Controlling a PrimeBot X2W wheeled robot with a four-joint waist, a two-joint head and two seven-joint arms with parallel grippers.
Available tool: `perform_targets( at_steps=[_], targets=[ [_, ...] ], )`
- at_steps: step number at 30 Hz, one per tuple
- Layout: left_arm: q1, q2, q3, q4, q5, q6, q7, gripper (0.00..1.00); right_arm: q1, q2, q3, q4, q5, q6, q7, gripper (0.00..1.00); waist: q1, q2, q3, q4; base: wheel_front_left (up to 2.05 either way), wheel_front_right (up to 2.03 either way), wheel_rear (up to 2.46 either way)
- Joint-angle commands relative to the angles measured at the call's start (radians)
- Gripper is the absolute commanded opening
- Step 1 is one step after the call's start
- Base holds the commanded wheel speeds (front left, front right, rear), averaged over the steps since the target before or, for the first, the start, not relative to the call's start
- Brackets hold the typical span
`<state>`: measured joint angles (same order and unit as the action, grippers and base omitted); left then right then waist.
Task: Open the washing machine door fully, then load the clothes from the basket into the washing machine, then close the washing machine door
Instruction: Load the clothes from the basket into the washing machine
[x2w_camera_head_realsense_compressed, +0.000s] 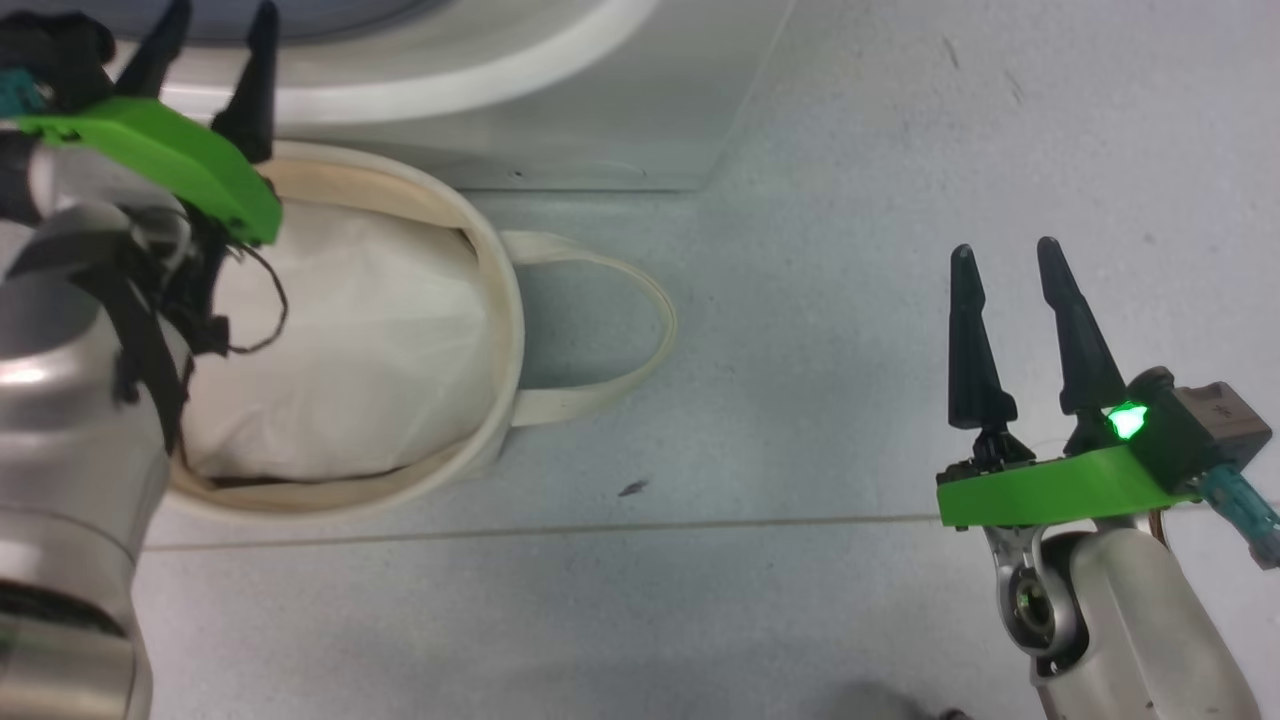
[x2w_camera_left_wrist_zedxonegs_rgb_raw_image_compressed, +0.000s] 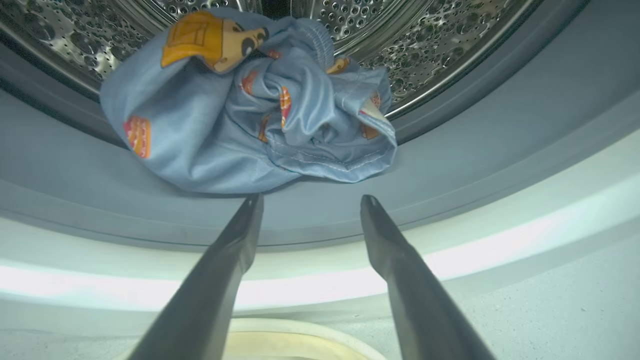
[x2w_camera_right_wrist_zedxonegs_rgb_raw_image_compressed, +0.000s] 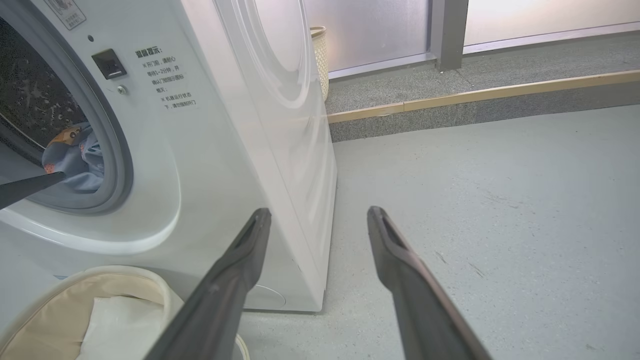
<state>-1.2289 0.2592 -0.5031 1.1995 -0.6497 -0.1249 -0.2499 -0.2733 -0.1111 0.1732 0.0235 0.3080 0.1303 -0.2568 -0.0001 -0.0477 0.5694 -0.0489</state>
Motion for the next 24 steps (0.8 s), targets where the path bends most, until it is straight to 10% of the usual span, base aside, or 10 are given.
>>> perform_targets(
  at_steps=[1, 24],
  targets=[
    [0.011, 0.05, 0.021, -0.045, -0.006, -0.006, -0.011, 1.0, 0.02, -0.011, 0.021, -0.024, 0.007, 0.0, -0.005, 1.0, 0.0001, 0.0, -0.023, 0.015, 0.0, 0.0, 0.0],
    [0.614, 0.008, 0.315, -0.644, 0.215, -0.003, -0.012, 1.0, 0.081, -0.066, 0.076, 0.075, 0.1, 0.0, -0.005, 1.0, 0.0001, 0.0, -0.334, 0.129, 0.0, 0.0, 0.0]
  ],
)
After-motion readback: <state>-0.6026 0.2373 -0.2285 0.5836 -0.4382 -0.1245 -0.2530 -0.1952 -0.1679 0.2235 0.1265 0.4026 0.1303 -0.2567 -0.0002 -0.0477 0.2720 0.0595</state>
